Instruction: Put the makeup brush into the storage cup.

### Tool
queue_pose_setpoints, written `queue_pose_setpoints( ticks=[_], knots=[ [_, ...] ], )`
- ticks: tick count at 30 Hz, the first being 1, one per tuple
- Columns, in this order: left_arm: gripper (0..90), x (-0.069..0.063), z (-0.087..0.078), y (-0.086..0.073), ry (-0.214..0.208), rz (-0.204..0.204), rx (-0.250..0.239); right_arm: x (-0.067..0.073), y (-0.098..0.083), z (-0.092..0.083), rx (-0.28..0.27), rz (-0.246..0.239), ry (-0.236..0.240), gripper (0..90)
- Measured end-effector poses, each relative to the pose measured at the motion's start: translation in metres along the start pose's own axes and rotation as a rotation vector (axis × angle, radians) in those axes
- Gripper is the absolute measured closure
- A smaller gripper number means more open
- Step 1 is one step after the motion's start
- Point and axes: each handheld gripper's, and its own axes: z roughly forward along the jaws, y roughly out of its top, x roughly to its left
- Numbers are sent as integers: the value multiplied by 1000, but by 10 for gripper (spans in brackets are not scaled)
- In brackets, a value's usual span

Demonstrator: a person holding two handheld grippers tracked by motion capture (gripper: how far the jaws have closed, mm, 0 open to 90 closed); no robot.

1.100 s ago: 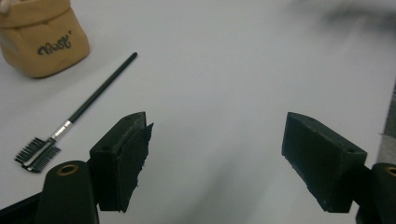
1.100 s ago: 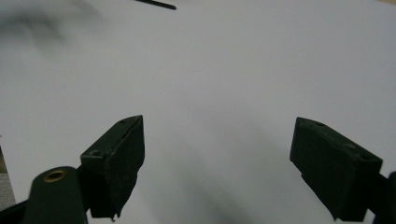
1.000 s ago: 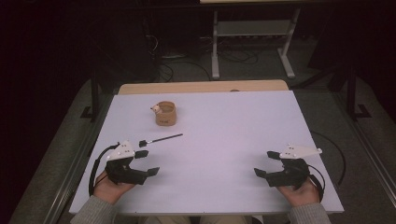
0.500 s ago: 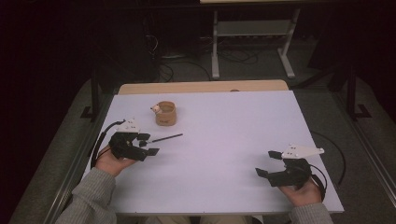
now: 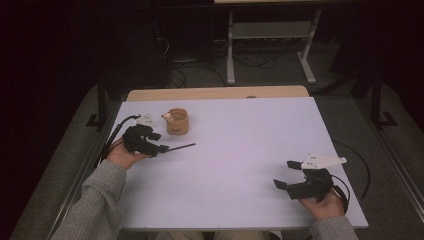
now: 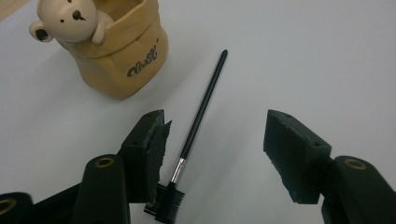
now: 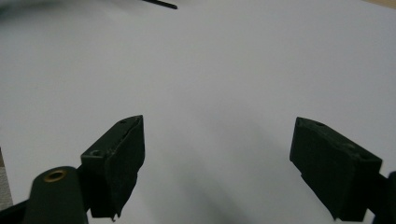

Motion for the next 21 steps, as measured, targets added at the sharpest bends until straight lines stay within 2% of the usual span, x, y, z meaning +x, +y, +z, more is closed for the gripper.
queue_pose_setpoints(
  ticks=[5,7,8,9,10,11,12,14,15,16,21],
  knots=[
    [424,6,14,4,-10,1,39,-2,-1,1,4,2,8,169],
    [439,7,17,4,-11,12,56,-2,-1,2,9,4,13,169],
    [451,9,24,4,-18,19,79,-2,-2,2,6,4,15,170],
    [457,9,24,4,-18,19,79,-2,-2,2,6,4,15,170],
    [458,12,31,3,-34,17,105,-3,-2,2,3,0,17,171],
    [462,12,31,3,-34,17,105,-3,-2,2,3,0,17,171],
    [467,14,38,2,-45,-1,113,-4,-2,2,8,-3,19,175],
    [474,16,40,1,-48,2,124,-3,-2,2,12,-1,21,175],
    [474,17,41,1,-48,21,141,-3,-3,3,14,-3,22,176],
    [506,18,45,0,-50,6,138,-4,-3,4,19,-3,25,176],
    [558,24,49,-3,-53,6,162,-5,-4,5,25,-2,28,176]
  ],
)
